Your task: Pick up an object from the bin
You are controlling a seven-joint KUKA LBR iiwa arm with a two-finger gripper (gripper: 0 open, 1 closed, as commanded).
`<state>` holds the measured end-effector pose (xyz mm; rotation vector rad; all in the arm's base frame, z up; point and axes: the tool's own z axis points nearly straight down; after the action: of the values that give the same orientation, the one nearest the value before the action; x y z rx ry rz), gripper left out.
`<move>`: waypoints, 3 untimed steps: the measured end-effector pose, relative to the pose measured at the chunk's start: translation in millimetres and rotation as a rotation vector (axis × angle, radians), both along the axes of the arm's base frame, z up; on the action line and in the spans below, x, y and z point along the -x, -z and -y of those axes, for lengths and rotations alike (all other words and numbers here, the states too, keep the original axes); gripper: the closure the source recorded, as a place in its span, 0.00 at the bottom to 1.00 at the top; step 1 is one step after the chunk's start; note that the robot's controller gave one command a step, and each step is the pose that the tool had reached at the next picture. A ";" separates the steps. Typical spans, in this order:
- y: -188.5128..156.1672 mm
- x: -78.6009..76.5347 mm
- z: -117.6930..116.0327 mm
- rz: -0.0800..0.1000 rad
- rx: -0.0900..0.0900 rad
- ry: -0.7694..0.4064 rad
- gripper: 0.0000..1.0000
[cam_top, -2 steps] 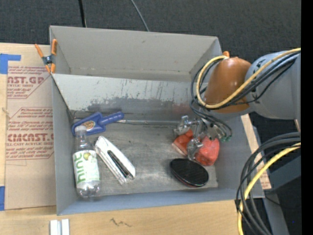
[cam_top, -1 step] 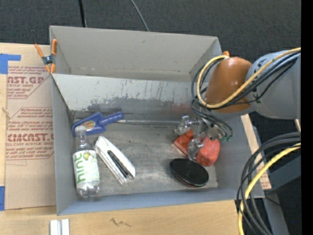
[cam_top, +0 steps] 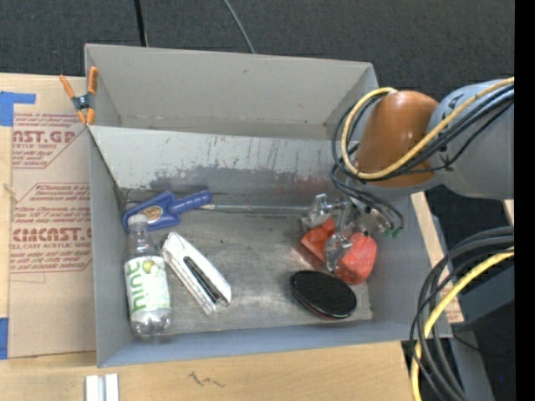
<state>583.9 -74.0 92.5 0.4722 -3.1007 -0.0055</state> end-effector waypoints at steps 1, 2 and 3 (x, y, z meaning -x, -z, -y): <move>-18.5 -1.9 0.6 0.006 0.002 0.000 1.00; -31.0 -2.3 0.9 0.008 0.002 0.000 1.00; -44.8 -1.8 0.5 0.005 0.002 0.000 1.00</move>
Offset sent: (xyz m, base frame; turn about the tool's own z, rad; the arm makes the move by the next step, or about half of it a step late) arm -0.0001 -0.0001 0.0212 0.0000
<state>585.7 -74.5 137.3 0.4728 -3.1058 -0.0009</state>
